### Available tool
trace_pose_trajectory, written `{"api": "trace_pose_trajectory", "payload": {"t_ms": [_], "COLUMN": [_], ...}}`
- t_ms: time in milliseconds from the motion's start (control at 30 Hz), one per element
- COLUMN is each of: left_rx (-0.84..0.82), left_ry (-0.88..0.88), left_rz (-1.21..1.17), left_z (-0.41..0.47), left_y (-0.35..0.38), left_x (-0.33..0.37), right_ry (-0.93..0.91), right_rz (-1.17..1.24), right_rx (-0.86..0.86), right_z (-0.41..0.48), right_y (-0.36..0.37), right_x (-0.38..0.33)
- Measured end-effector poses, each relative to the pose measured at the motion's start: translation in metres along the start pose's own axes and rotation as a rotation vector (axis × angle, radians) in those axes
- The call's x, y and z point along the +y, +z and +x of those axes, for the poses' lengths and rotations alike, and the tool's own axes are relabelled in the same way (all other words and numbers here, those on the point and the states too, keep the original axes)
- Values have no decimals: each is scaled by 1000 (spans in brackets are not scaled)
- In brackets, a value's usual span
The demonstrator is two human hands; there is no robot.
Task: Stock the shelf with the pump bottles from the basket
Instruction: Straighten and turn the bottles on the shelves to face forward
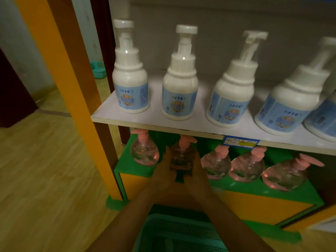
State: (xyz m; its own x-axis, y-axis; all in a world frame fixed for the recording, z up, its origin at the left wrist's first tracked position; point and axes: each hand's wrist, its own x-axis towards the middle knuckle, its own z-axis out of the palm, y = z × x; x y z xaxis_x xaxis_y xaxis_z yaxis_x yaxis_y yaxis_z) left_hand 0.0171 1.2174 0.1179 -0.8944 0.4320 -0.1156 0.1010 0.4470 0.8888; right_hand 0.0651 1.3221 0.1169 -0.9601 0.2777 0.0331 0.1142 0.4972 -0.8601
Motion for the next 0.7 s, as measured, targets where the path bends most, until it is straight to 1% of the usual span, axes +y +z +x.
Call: {"api": "trace_pose_trajectory", "payload": {"t_ms": [100, 167, 233, 267, 300, 333, 400, 433, 500, 533, 567, 633, 700], "left_rx": [-2, 46, 208, 316, 392, 410, 294, 210, 72, 38, 39, 37, 40], "left_ry": [-2, 25, 63, 108, 160, 208, 258, 261, 214, 199, 197, 170, 120], "left_rz": [7, 58, 139, 177, 187, 182, 193, 206, 194, 183, 187, 169, 184], "left_z": [-1, -7, -23, -32, -42, -50, -58, -58, -50, -45, -40, -29, -24], "left_y": [-1, 1, 8, 13, 18, 23, 37, 43, 54, 58, 61, 66, 65], "left_x": [2, 7, 16, 19, 23, 25, 28, 31, 39, 46, 51, 55, 57], "right_ry": [8, -4, -32, -55, -64, -83, -63, -33, 15, 25, 45, 29, 17], "right_rz": [-2, -2, 21, 23, 14, 11, 49, 80, 102, 87, 74, 93, 91], "right_rx": [-32, -54, -39, 3, 74, 169, 339, 375, 347, 318, 276, 218, 193], "right_z": [-2, -7, -20, -27, -35, -43, -50, -50, -44, -37, -32, -22, -16], "right_y": [-2, -9, -21, -28, -36, -44, -56, -61, -67, -67, -66, -64, -64], "right_x": [-3, -5, -6, -5, -4, 0, 14, 18, 28, 34, 36, 39, 39]}}
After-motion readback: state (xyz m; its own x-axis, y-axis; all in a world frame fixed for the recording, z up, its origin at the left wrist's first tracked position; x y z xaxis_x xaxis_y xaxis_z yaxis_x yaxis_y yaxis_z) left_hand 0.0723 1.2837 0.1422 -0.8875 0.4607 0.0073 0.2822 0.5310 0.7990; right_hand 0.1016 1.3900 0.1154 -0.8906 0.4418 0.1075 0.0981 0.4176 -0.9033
